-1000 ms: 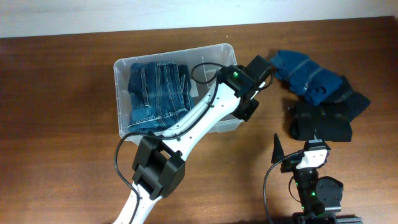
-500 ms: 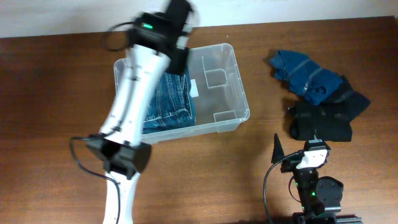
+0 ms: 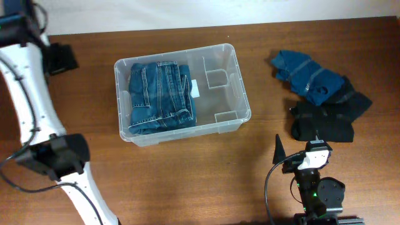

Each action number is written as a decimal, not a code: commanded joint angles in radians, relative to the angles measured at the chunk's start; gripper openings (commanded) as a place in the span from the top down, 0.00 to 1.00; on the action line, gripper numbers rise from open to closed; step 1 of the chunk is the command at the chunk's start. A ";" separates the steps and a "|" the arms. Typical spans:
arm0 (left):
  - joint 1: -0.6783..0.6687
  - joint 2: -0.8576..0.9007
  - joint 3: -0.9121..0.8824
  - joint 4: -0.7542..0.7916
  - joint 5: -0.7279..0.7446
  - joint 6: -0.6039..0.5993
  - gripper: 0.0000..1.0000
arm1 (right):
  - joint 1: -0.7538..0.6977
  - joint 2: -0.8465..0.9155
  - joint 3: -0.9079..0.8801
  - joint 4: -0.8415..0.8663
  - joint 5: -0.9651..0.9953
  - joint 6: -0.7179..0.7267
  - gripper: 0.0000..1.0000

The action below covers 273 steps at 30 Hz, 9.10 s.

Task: Pack container

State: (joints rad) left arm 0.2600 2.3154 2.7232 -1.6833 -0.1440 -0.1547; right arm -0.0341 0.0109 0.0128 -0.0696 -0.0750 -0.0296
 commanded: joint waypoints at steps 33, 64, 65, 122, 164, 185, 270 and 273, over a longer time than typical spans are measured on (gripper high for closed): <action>0.068 -0.004 0.019 -0.001 0.047 -0.009 0.01 | -0.007 1.308 1.267 -0.534 0.001 0.150 0.02; 0.068 -0.004 0.019 -0.001 0.047 -0.009 0.01 | -0.409 1.963 1.328 -0.349 -0.124 0.628 0.64; 0.068 -0.004 0.019 -0.001 0.047 -0.009 0.01 | -0.410 1.963 1.328 -0.352 -0.152 0.583 0.80; 0.068 -0.004 0.019 -0.001 0.047 -0.009 0.00 | 0.739 1.676 1.459 -0.541 0.890 1.482 0.96; 0.068 -0.004 0.019 -0.001 0.047 -0.009 0.00 | -0.434 1.610 1.432 -0.949 0.098 0.652 0.01; 0.068 -0.004 0.019 -0.001 0.047 -0.009 0.01 | -0.451 1.757 1.014 -0.483 -0.105 0.602 0.01; 0.068 -0.004 0.019 -0.001 0.047 -0.009 0.00 | 0.388 1.788 1.300 -0.104 -0.174 0.161 0.96; 0.068 -0.004 0.019 -0.001 0.047 -0.009 0.01 | 0.427 1.881 1.300 -0.082 -0.143 0.213 0.96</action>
State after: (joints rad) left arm 0.3267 2.3154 2.7270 -1.6836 -0.1013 -0.1577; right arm 0.3458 1.8072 1.2999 -0.1600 -0.2729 0.0723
